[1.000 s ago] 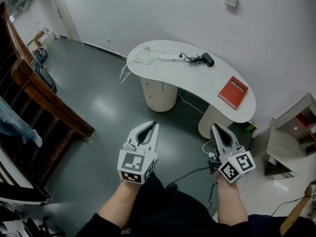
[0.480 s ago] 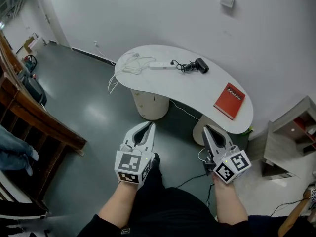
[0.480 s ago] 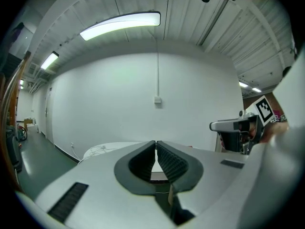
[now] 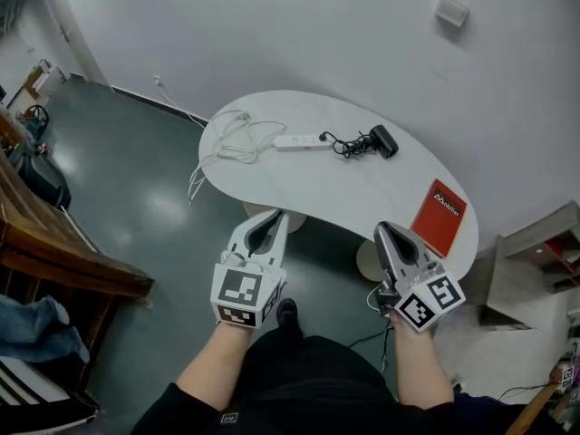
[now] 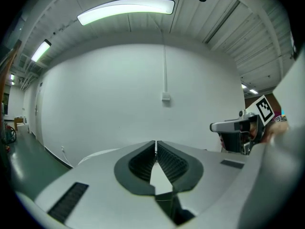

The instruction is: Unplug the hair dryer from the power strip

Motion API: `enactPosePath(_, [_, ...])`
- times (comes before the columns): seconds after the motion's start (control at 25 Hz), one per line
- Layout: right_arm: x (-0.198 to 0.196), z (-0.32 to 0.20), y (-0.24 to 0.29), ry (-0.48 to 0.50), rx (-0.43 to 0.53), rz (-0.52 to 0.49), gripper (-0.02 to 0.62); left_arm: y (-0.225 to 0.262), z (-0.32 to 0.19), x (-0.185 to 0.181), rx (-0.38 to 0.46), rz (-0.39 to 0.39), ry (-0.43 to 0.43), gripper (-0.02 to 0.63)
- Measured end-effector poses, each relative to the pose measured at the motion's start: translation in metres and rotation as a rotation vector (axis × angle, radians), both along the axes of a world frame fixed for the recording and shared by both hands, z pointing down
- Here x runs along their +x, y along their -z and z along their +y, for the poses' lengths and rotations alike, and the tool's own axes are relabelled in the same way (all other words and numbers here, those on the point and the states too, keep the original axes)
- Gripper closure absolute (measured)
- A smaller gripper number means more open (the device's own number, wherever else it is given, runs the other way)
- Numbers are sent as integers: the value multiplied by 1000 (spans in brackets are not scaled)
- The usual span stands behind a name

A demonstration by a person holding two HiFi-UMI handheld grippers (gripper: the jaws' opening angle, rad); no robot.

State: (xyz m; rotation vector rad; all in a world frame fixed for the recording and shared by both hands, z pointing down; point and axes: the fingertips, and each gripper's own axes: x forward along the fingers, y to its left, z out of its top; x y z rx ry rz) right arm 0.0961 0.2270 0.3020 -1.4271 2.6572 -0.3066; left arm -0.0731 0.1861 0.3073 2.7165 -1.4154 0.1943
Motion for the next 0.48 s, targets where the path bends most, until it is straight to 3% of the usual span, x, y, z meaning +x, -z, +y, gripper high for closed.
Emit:
enactPosePath(0.24, [-22,-72,-5,-17,-27,-20,560,3,-78,-15,7,-10,-42,583])
enactPosePath(0.48, [-30,-112,-11,-16,-61,-2,560,-2,-116,-27,-5,11,-36,583])
